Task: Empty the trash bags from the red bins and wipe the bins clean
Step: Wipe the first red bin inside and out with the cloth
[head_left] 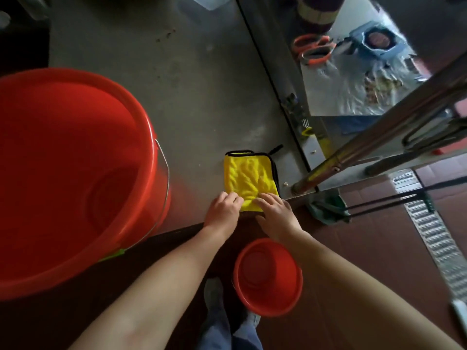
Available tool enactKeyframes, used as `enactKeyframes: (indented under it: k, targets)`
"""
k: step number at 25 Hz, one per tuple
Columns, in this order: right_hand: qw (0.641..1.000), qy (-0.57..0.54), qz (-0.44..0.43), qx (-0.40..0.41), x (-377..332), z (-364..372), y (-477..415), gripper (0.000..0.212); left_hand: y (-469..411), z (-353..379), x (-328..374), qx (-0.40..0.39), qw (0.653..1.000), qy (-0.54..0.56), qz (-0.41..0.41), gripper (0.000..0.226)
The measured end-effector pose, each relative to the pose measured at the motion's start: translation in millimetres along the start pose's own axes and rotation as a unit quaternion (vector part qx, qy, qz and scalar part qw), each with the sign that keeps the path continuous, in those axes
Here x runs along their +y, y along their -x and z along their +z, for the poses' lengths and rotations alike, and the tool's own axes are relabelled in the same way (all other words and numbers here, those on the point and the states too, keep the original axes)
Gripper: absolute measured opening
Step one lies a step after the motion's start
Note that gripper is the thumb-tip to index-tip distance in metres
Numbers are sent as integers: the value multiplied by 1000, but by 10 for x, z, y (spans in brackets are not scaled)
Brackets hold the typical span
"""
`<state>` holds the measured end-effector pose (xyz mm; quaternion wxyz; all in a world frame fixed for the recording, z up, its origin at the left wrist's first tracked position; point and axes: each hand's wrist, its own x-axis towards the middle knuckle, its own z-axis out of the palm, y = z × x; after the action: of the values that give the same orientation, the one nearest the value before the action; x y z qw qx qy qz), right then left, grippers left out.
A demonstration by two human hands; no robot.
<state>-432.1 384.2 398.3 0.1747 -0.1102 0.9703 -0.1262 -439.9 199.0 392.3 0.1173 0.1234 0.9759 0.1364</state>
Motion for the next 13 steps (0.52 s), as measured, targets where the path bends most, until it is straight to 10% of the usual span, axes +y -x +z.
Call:
enactKeyframes:
  k: [13]
  targets:
    - [995, -76, 22, 53, -582, -1544, 597, 29, 699, -1714, 546, 130, 990, 61, -2, 31]
